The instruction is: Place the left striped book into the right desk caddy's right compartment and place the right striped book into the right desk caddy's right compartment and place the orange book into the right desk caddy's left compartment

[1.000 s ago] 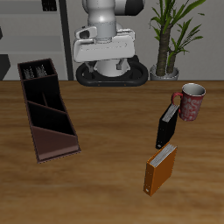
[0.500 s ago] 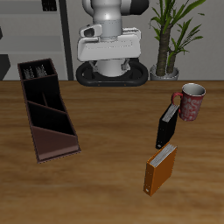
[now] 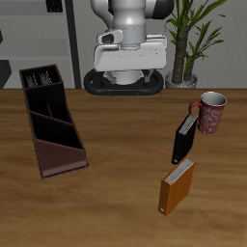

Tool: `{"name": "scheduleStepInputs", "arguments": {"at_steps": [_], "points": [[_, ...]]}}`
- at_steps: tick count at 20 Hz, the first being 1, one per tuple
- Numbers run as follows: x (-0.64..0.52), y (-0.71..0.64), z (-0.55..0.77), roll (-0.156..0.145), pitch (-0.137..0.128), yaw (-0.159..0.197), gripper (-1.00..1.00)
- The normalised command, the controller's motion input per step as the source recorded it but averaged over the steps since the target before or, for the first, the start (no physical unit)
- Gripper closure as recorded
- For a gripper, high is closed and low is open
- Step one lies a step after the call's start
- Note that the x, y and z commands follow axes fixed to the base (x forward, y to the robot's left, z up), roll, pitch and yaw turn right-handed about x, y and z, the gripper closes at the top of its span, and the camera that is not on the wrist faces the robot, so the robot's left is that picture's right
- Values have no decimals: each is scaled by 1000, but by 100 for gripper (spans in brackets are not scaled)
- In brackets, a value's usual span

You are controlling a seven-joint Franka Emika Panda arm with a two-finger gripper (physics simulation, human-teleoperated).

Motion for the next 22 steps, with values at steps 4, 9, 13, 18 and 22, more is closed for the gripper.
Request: {"name": "scheduleStepInputs", "arguments": {"at_steps": [4,9,13,18,22], "points": [[356,159,54,17,19,-10,-100],[373,193,101,0,24,-89,-100],[265,271,73,19,8,-47,-100],[426,257,181,-1,-13,-103,-100],[399,312,44,7,4,-59,-100]]}}
